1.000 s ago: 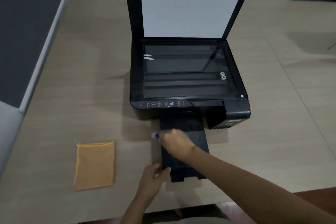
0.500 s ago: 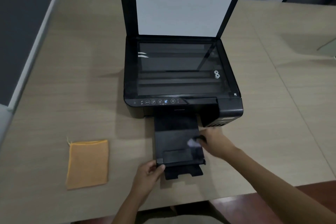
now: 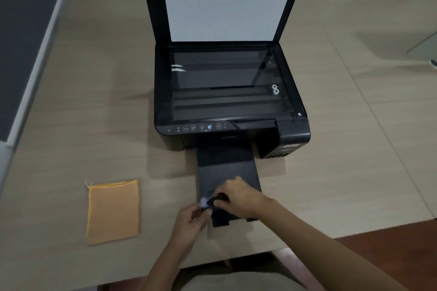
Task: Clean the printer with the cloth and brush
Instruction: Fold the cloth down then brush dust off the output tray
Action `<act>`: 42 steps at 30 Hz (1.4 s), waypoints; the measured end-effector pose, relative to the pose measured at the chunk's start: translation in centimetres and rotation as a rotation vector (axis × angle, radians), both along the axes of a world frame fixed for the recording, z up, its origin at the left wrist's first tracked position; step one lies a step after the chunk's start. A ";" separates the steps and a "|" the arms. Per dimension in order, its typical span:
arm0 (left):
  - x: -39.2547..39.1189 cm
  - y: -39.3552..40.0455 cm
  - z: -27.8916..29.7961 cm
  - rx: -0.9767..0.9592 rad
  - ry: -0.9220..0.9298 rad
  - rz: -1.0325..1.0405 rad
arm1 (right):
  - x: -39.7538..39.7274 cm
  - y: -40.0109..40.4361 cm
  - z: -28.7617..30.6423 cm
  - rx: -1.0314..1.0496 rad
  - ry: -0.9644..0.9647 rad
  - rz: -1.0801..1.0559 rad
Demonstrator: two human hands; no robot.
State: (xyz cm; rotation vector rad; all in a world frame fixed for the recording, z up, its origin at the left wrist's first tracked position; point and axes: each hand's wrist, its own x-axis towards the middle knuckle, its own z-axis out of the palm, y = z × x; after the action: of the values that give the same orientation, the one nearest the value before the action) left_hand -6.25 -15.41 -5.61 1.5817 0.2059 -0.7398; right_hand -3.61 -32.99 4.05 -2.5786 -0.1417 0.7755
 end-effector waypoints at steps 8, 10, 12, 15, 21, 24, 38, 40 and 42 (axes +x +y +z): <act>-0.1 -0.2 0.0 -0.012 0.018 0.021 | -1.4 -1.1 0.5 -0.165 0.026 -0.270; -0.1 -0.2 0.1 -0.031 0.024 0.018 | -1.8 0.8 -0.3 -0.036 0.017 -0.285; -0.2 -0.2 0.2 -0.023 0.020 0.005 | -0.9 -1.8 -0.3 -0.116 -0.097 -0.511; -0.2 -0.2 0.5 -0.025 0.031 0.019 | -1.3 -5.5 -0.2 -0.227 -0.123 -0.512; -0.1 -0.3 0.7 -0.054 0.062 0.022 | -2.4 -7.3 0.6 -0.217 -0.035 -0.433; -0.2 -0.3 0.8 -0.050 0.055 0.021 | -3.4 -6.8 0.8 -0.265 0.041 -0.243; 0.2 0.2 0.6 0.060 -0.022 -0.070 | -5.0 -5.4 0.1 -0.366 0.058 -0.252; 0.2 0.3 0.5 0.051 -0.022 -0.067 | -5.0 -1.8 0.1 -0.275 0.069 -0.148; 0.2 0.2 0.8 0.043 -0.018 -0.067 | -4.1 0.4 0.5 -0.119 0.021 -0.179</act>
State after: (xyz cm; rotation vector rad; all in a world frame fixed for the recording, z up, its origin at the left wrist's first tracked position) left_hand -6.03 -15.18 -4.82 1.6423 0.1567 -0.7774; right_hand -7.66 -32.54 4.58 -2.6481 0.1445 0.7639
